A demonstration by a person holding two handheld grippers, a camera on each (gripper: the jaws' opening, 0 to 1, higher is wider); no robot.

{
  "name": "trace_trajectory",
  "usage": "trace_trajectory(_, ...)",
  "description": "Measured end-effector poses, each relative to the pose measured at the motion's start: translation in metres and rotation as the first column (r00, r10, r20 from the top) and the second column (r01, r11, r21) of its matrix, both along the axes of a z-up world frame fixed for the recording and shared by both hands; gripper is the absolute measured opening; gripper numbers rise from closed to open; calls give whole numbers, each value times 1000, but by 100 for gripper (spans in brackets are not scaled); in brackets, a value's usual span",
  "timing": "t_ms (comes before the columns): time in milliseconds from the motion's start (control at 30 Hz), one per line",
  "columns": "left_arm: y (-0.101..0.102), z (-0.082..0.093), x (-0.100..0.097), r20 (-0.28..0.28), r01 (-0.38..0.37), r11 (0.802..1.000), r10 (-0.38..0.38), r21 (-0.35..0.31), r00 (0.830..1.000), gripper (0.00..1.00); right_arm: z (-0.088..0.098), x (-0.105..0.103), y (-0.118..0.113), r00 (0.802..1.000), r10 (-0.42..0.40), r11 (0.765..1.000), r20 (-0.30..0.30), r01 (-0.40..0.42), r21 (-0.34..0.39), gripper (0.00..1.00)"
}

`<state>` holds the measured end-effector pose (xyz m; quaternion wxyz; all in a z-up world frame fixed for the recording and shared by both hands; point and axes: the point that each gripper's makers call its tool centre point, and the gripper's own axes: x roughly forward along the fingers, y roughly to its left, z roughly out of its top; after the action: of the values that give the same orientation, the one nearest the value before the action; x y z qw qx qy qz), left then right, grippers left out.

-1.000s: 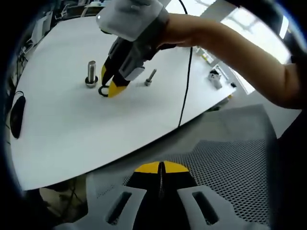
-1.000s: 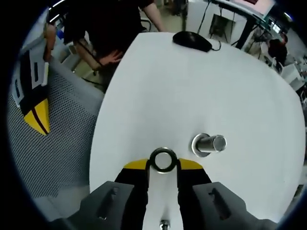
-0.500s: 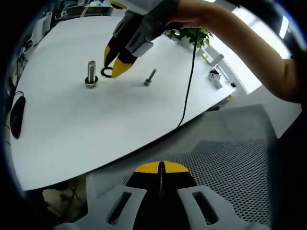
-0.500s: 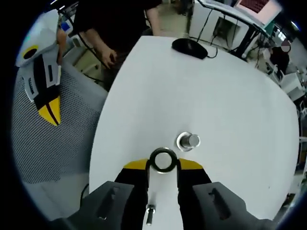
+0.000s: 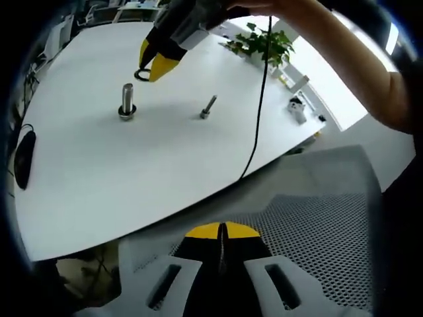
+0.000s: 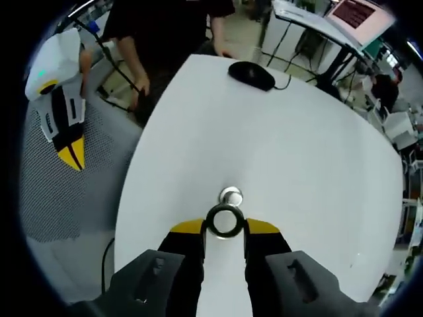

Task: Place the washer onto the threaded stud by aligning its center hole with the stud, sliding it down to the base, and recovering from edge contact or off-axis alignment until the washer reaches the visible bottom stop.

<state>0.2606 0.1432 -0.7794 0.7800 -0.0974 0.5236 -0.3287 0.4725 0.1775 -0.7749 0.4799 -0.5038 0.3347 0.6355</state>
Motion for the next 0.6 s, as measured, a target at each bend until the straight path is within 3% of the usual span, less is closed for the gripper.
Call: trace_trajectory(600,0,0,0,-1,0,1000,0,2,1000,0,-18,6,13,999,38,998,-2,-38,-41,22)
